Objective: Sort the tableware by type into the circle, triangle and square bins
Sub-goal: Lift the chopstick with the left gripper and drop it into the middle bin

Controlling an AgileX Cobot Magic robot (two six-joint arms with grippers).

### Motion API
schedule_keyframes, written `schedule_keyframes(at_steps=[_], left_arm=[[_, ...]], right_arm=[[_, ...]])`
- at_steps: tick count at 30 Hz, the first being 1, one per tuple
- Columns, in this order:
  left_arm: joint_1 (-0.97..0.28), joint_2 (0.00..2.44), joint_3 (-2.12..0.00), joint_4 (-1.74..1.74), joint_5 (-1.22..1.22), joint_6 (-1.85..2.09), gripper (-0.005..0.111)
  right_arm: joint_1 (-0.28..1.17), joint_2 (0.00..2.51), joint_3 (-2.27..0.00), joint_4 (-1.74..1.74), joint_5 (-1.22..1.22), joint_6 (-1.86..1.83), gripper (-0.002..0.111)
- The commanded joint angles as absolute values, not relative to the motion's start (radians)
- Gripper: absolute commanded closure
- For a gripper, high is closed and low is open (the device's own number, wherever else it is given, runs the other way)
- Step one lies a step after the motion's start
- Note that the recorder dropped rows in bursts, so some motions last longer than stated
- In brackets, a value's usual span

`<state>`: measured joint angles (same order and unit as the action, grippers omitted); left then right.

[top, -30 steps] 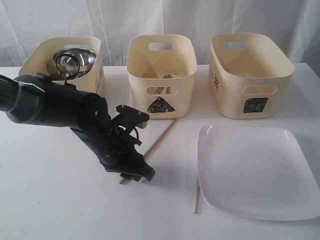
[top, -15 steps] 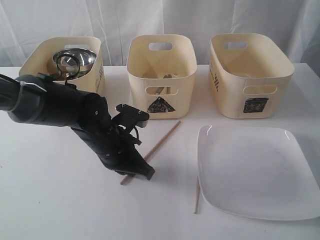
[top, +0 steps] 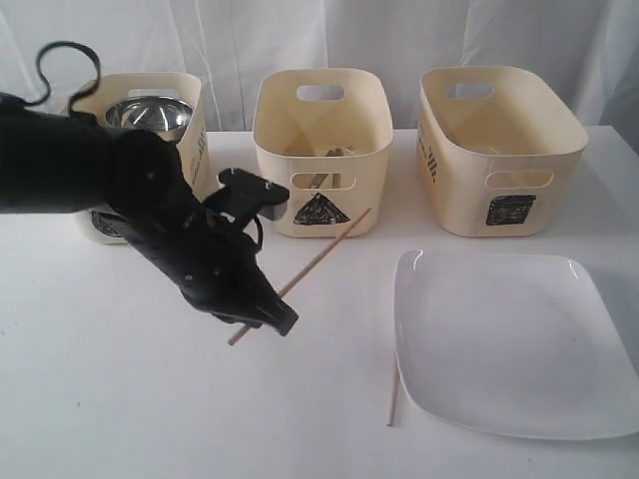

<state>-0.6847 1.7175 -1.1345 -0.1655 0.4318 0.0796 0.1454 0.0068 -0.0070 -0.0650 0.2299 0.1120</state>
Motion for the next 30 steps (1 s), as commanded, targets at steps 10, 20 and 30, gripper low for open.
schedule_keyframes(at_steps=[10, 20, 30], left_arm=[[-0.689, 1.526, -1.131, -0.103, 0.227, 0.083, 0.107], [-0.682, 1.637, -1.278, -0.077, 0.050, 0.085, 0.107], [-0.649, 1.811, -1.555, -0.047, 0.028, 0.087, 0.107]], right_arm=[[0.139, 0.000, 0.000, -0.069, 0.222, 0.109, 0.108], [0.139, 0.000, 0.000, -0.069, 0.222, 0.109, 0.108], [0.139, 0.000, 0.000, -0.069, 0.222, 0.109, 0.108]])
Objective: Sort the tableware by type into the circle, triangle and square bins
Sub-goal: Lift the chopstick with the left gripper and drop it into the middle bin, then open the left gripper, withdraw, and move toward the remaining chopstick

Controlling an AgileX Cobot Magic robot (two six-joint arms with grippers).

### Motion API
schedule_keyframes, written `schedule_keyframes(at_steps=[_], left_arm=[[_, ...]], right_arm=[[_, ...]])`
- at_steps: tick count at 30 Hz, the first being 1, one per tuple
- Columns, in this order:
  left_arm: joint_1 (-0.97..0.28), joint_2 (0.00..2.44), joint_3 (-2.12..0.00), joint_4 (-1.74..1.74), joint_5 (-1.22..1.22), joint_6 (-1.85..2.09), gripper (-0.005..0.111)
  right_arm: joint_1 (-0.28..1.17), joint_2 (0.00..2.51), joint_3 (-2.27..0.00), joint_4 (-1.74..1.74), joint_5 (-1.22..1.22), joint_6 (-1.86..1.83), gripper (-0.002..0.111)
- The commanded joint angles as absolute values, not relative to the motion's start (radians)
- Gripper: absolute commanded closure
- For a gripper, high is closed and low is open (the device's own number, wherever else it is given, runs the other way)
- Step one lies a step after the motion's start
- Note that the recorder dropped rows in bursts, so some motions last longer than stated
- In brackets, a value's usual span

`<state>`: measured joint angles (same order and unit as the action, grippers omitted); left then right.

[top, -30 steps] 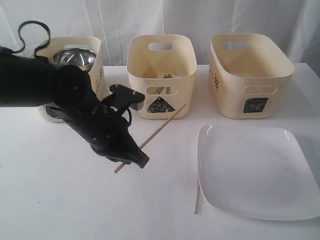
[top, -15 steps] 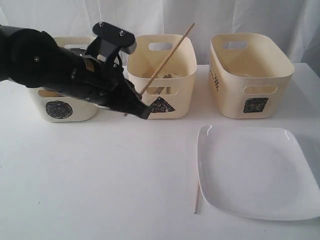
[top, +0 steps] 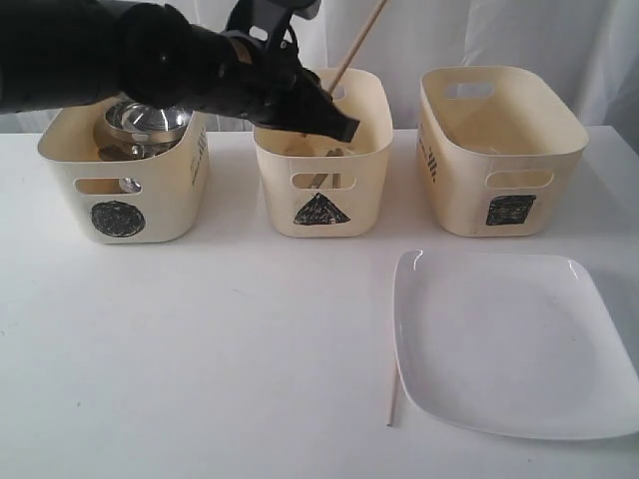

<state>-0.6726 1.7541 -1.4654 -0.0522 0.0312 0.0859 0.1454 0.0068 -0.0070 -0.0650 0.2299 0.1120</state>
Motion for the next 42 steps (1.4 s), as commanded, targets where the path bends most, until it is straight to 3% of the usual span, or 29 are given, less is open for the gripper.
schedule_keyframes(at_steps=[1, 19, 21, 24, 27, 34, 42], left_arm=[[-0.640, 1.831, -1.582, -0.047, 0.028, 0.087, 0.107], [-0.591, 2.129, -1.857, -0.047, 0.067, 0.093, 0.107], [-0.591, 2.136, -1.864, -0.047, 0.069, 0.091, 0.101], [-0.591, 2.134, -1.864, -0.049, 0.086, 0.083, 0.073], [-0.591, 2.129, -1.864, -0.058, 0.162, 0.078, 0.060], [-0.591, 2.095, -1.864, -0.060, 0.257, 0.078, 0.064], [-0.591, 2.024, -1.862, -0.065, 0.526, 0.060, 0.066]], right_arm=[[0.139, 0.000, 0.000, -0.069, 0.222, 0.109, 0.108], [0.139, 0.000, 0.000, -0.069, 0.222, 0.109, 0.108], [0.139, 0.000, 0.000, -0.069, 0.222, 0.109, 0.108], [0.139, 0.000, 0.000, -0.069, 0.220, 0.109, 0.108], [0.139, 0.000, 0.000, -0.069, 0.220, 0.109, 0.108], [0.139, 0.000, 0.000, -0.069, 0.220, 0.109, 0.108], [0.139, 0.000, 0.000, -0.069, 0.222, 0.109, 0.108]])
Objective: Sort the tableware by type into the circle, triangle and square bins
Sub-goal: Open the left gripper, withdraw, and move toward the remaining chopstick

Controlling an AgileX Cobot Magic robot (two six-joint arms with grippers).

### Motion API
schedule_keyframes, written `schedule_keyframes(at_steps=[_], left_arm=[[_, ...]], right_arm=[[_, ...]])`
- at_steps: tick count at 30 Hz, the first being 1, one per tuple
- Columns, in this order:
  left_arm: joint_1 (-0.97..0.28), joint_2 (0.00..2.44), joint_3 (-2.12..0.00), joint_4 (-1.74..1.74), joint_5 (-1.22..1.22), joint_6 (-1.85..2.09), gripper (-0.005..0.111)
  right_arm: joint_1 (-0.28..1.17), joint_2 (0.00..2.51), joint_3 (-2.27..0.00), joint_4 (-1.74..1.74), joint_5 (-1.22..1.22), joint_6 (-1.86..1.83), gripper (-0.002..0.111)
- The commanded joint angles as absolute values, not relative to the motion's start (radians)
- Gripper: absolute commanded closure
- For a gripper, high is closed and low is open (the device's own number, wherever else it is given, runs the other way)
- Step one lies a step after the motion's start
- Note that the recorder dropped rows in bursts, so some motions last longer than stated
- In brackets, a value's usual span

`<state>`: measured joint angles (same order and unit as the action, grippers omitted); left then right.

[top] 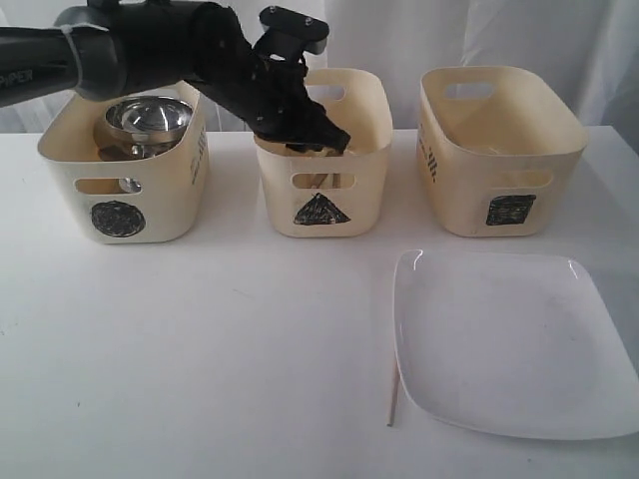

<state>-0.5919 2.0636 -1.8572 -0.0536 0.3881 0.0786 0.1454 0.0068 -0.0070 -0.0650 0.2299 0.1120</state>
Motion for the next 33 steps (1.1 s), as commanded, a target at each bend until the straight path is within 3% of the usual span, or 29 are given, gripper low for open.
schedule_keyframes(at_steps=[1, 9, 19, 33], left_arm=[[-0.593, 2.016, -1.862, -0.067, 0.564, 0.060, 0.066], [-0.630, 1.912, -1.713, -0.087, 0.764, 0.060, 0.070], [-0.631, 1.583, -1.271, -0.137, 0.576, 0.060, 0.071], [-0.631, 1.431, -0.962, -0.189, 0.432, 0.073, 0.071]], right_arm=[[0.139, 0.000, 0.000, -0.069, 0.222, 0.109, 0.108], [0.139, 0.000, 0.000, -0.069, 0.221, 0.109, 0.108], [0.139, 0.000, 0.000, -0.069, 0.222, 0.109, 0.108], [0.139, 0.000, 0.000, -0.069, 0.222, 0.109, 0.108]])
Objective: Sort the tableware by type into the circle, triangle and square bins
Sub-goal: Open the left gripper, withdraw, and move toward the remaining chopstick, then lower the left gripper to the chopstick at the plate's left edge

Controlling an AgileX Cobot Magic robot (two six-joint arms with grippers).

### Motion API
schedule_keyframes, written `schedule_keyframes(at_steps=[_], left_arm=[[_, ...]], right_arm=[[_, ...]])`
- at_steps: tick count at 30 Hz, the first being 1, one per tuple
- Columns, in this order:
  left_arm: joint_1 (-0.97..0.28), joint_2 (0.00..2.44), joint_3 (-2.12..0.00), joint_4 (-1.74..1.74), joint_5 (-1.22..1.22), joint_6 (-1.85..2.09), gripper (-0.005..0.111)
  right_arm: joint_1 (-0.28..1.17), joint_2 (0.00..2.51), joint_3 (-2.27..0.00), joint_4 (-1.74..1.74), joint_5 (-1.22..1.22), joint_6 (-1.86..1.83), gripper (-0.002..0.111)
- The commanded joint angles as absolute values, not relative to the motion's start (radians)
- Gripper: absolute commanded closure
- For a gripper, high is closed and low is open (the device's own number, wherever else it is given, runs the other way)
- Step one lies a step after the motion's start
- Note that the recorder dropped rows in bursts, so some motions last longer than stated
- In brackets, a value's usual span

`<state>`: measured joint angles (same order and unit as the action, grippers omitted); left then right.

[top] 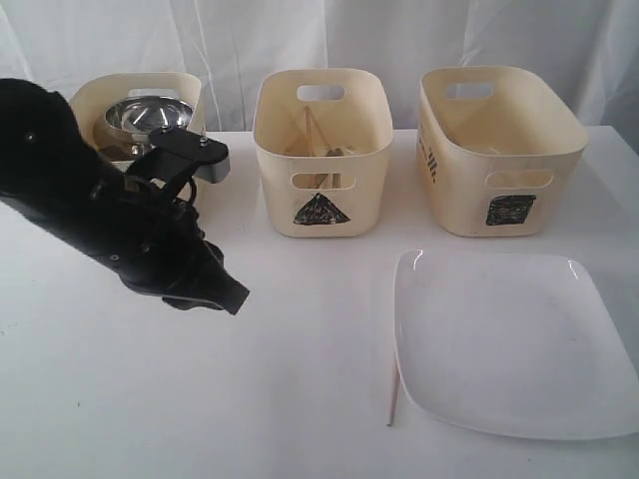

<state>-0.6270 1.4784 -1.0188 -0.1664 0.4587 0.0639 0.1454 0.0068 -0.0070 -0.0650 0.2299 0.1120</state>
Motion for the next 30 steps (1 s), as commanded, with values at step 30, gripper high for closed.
schedule_keyframes(at_steps=[30], left_arm=[[-0.886, 1.563, -0.828, 0.084, -0.142, -0.417, 0.071]], right_arm=[[0.139, 0.000, 0.000, -0.069, 0.221, 0.109, 0.108]])
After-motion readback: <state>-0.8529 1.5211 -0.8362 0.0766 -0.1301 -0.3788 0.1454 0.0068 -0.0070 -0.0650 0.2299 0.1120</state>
